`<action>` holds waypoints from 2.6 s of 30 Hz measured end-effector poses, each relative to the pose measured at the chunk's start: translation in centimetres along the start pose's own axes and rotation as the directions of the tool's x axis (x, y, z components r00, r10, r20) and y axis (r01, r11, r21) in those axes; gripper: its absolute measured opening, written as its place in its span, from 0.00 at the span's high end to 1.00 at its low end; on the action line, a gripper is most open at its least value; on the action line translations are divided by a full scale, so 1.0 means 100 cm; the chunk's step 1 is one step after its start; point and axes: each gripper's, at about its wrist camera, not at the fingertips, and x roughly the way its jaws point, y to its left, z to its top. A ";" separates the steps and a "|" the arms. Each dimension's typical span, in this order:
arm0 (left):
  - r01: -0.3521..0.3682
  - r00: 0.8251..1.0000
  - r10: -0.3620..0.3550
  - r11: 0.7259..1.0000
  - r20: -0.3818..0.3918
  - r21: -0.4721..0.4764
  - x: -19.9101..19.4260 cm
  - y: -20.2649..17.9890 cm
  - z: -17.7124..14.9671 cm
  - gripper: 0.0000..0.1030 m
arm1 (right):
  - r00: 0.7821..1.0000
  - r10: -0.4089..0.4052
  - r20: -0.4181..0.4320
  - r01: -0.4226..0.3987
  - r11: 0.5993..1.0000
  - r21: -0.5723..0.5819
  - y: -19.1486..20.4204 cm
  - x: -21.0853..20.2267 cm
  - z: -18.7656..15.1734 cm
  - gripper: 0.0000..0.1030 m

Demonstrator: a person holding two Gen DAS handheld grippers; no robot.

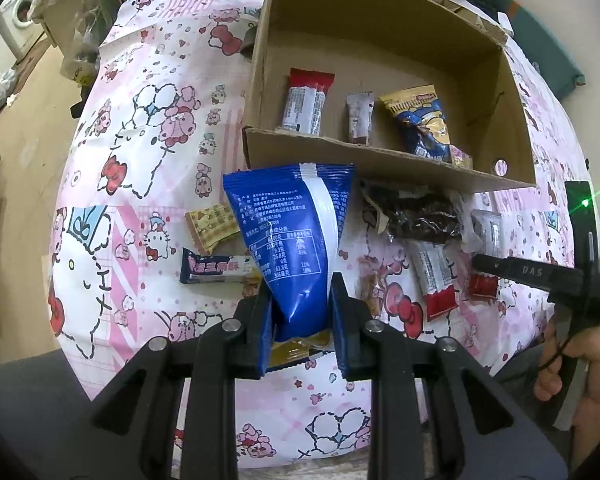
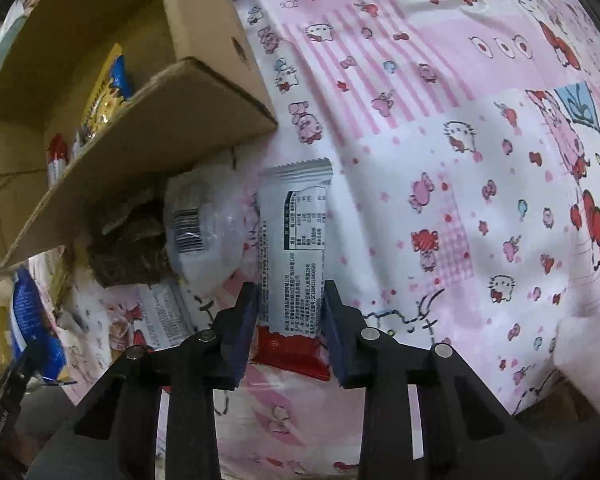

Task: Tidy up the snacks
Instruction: 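Grasp the blue snack bag with the left tool while the right tool grasps the white-red bar, then lower both held snacks into the box and open both tools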

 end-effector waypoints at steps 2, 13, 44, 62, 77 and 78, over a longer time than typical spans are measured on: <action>-0.002 1.000 0.002 1.000 0.013 -0.003 -0.004 0.002 -0.001 0.80 | 0.999 -0.025 0.031 0.025 1.000 -0.015 0.002 -0.007 -0.003 0.70; 0.010 0.999 -0.006 0.996 0.054 -0.085 -0.018 0.017 -0.009 0.80 | 0.955 0.101 0.277 -0.176 0.950 0.259 -0.075 -0.072 -0.022 0.69; -0.013 0.937 -0.007 0.998 0.350 0.056 -0.079 -0.030 0.106 0.79 | 0.739 0.466 0.486 -0.399 0.885 -0.241 0.046 -0.138 0.015 0.69; -0.030 0.947 -0.018 0.989 0.322 0.142 -0.017 -0.054 0.129 0.78 | 0.814 0.451 0.367 -0.381 0.890 -0.251 0.072 -0.100 0.063 0.69; -0.009 0.958 -0.029 0.991 0.285 0.131 -0.002 -0.053 0.128 0.76 | 0.885 0.392 0.253 -0.335 0.911 -0.239 0.089 -0.068 0.065 0.68; -0.013 0.958 -0.026 0.991 0.286 0.132 -0.002 -0.053 0.128 0.76 | 0.885 0.393 0.250 -0.337 0.911 -0.240 0.089 -0.068 0.066 0.68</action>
